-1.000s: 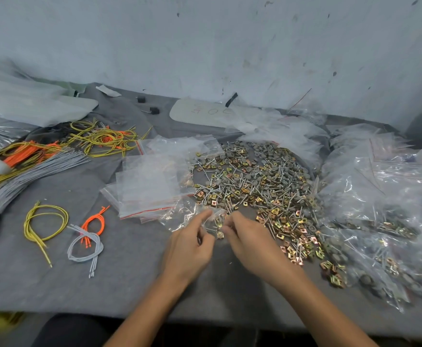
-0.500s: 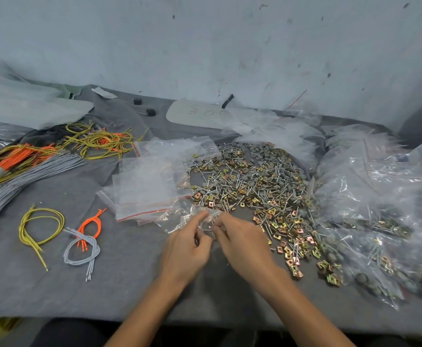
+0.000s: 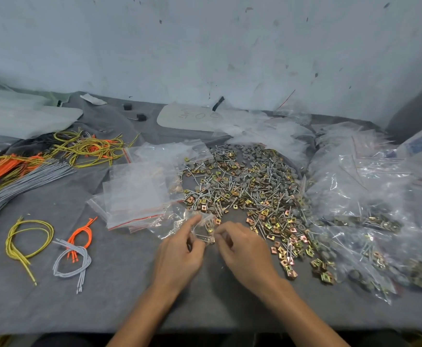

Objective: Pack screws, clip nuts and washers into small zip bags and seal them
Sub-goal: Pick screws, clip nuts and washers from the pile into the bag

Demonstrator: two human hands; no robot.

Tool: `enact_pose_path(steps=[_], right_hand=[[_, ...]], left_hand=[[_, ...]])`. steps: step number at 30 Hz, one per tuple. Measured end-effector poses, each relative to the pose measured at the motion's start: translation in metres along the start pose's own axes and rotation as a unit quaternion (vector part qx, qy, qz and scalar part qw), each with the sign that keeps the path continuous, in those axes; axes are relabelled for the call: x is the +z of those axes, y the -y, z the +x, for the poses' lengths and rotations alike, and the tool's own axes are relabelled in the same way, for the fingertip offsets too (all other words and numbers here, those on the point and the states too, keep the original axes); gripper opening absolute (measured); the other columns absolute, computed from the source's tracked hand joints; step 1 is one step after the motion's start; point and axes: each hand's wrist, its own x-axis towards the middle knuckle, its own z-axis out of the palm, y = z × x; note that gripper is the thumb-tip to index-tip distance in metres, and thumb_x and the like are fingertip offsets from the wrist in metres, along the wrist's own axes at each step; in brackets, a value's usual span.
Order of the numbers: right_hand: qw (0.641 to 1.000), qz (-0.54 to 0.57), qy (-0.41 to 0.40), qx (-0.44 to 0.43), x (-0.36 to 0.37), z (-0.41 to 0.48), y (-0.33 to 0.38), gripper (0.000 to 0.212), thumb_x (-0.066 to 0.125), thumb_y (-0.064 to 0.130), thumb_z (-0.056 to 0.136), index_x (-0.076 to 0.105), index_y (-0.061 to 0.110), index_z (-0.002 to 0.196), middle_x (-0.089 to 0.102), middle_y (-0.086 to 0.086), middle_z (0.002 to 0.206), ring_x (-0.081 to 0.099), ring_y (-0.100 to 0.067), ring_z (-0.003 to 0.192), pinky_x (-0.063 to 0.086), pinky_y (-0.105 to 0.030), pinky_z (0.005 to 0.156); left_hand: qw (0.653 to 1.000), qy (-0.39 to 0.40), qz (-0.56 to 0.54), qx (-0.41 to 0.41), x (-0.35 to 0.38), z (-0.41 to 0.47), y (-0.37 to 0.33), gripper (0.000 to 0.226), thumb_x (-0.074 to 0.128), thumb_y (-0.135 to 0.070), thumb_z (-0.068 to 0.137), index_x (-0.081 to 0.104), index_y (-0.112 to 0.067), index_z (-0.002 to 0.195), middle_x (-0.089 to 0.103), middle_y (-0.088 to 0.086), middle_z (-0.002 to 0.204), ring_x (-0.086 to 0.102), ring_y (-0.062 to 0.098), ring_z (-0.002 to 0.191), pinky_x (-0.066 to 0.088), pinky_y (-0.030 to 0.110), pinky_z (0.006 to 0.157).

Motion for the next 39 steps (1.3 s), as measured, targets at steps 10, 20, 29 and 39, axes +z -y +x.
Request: enact_pose_path(steps=[10, 20, 29, 39], right_hand=[[0.997, -0.025, 0.026, 0.063, -0.029, 0.008, -0.039, 0.007, 0.058, 0.027, 0.097, 0.065, 0.028, 0.100, 0.061, 0.013, 0.095, 0.058, -0.011, 0.089, 0.049, -0.034, 0.078], [0.998, 0.011, 0.045, -0.031, -0.002, 0.013, 0.000, 0.010, 0.059, 0.038, 0.098, 0.067, 0.033, 0.102, 0.055, 0.014, 0.083, 0.058, -0.013, 0.081, 0.041, -0.031, 0.068], [0.977, -0.120, 0.176, 0.010, 0.005, 0.032, 0.018, 0.027, 0.049, 0.042, 0.102, 0.063, 0.028, 0.121, 0.069, -0.010, 0.114, 0.063, -0.039, 0.106, 0.046, -0.042, 0.078], [0.992, -0.055, 0.115, 0.021, 0.002, 0.021, 0.014, 0.018, 0.041, 0.039, 0.103, 0.052, 0.025, 0.101, 0.068, -0.001, 0.106, 0.064, -0.034, 0.095, 0.047, -0.042, 0.073]], left_hand=[[1.000, 0.000, 0.002, 0.003, 0.000, -0.001, -0.001, 0.050, 0.050, -0.028, 0.084, 0.063, -0.032, 0.132, 0.051, -0.013, 0.058, 0.045, 0.005, 0.052, 0.042, 0.034, 0.057], [1.000, 0.008, 0.004, 0.010, 0.001, 0.000, 0.002, 0.050, 0.050, -0.029, 0.085, 0.062, -0.034, 0.132, 0.057, -0.017, 0.064, 0.051, 0.002, 0.056, 0.050, 0.035, 0.063], [0.998, 0.038, 0.036, 0.017, 0.001, 0.000, 0.005, 0.058, 0.047, -0.033, 0.078, 0.055, -0.042, 0.135, 0.057, -0.021, 0.066, 0.060, 0.022, 0.066, 0.054, 0.041, 0.067], [0.999, 0.030, 0.042, 0.005, 0.002, -0.001, 0.006, 0.054, 0.044, -0.039, 0.081, 0.052, -0.047, 0.134, 0.057, -0.014, 0.062, 0.060, 0.019, 0.065, 0.054, 0.042, 0.066]])
